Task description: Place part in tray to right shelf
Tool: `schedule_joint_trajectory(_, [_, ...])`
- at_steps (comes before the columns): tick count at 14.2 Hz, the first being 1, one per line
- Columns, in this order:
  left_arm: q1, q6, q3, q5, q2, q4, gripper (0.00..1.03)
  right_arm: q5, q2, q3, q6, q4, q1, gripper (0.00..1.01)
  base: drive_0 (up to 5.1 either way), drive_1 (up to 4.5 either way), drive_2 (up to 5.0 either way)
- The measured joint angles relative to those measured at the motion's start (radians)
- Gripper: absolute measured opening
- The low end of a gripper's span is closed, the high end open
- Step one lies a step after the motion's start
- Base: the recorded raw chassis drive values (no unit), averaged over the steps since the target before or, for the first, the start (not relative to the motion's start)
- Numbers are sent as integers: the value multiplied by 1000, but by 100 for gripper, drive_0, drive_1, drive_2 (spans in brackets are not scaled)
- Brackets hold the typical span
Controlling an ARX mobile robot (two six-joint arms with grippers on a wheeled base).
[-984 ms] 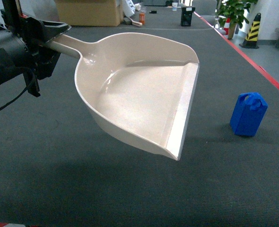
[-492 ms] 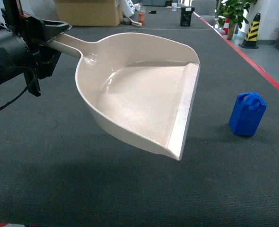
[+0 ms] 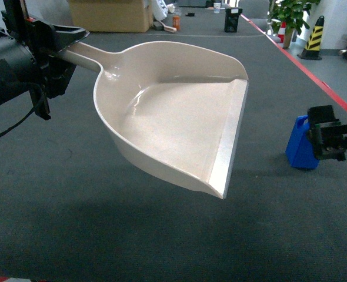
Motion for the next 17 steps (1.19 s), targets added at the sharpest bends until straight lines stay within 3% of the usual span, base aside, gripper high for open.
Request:
schedule_joint_trajectory(3, [0, 0, 0, 0, 0, 0, 17, 37, 174, 209, 7, -79, 12, 98, 0, 0, 0])
schedule_joint_trajectory(4, [0, 0, 0, 0, 0, 0, 17, 60, 249, 306, 44, -122, 12, 98, 0, 0, 0])
schedule_joint_trajectory(6, [0, 0, 0, 0, 0, 0, 17, 57, 305, 355, 70, -135, 13, 98, 0, 0, 0])
schedule_joint_trajectory(8, [1, 0, 0, 0, 0, 0, 17, 71, 370, 380, 87, -126, 18, 85, 0, 0, 0])
schedule_joint_trajectory(11, [1, 0, 0, 0, 0, 0, 16, 105, 350, 330, 87, -44, 16, 52, 0, 0, 0])
schedule_joint_trajectory(12, [1, 0, 0, 0, 0, 0, 16, 100, 307, 283, 85, -23, 10, 47, 0, 0, 0])
schedule_joint_trajectory(14, [1, 0, 0, 0, 0, 0, 16, 64, 174, 180, 76, 0, -9, 46, 0, 0, 0])
schedule_joint_trajectory(16, [1, 0, 0, 0, 0, 0, 16, -25, -37, 115, 85, -15, -13, 46, 0, 0, 0])
schedule_joint_trajectory(17, [1, 0, 0, 0, 0, 0, 16, -68, -114, 111, 111, -19, 2, 46, 0, 0, 0])
